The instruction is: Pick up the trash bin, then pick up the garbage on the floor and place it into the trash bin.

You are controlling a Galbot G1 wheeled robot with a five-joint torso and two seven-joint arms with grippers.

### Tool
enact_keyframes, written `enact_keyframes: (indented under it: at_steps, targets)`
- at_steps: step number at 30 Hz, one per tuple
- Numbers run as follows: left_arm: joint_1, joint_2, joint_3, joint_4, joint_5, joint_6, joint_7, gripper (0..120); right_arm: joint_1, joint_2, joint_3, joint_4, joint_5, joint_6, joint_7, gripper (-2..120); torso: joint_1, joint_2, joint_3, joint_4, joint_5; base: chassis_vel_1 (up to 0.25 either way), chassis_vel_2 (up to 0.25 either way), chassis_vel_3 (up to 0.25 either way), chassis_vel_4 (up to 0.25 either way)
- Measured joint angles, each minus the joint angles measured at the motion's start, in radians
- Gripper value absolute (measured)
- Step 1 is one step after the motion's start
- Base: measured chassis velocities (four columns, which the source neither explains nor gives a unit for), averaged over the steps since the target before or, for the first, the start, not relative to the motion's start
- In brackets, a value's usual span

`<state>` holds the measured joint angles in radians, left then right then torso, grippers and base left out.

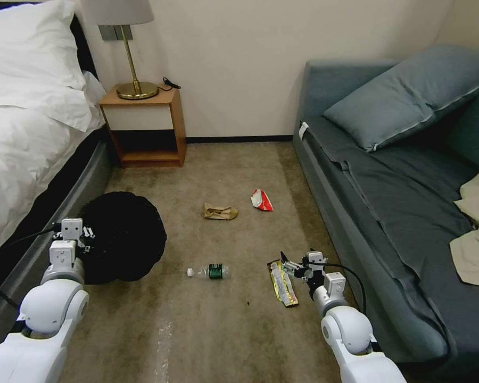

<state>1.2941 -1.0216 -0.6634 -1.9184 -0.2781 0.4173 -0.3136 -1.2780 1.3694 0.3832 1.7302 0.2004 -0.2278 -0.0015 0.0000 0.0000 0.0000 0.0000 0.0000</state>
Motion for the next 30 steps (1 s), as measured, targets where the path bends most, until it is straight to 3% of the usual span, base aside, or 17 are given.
enact_keyframes:
  at_steps: [20, 30]
  targets:
    - [0.017, -0.004, -0.005, -0.009, 0.002, -0.010, 0.002, 5, -0.007, -0.002, -0.019, -0.003, -0.013, -0.010, 0.001, 100, 0.000, 0.000, 0.000, 0.0000, 0.0000, -0.105, 0.106, 0.094, -0.107]
    - [0.024, -0.006, -0.011, -0.008, -0.003, -0.020, 0.001, 5, 0.036, -0.024, -0.068, -0.030, -0.010, -0.090, 0.006, 100, 0.000, 0.000, 0.000, -0.0002, 0.0000, -0.046, 0.032, 0.040, -0.043]
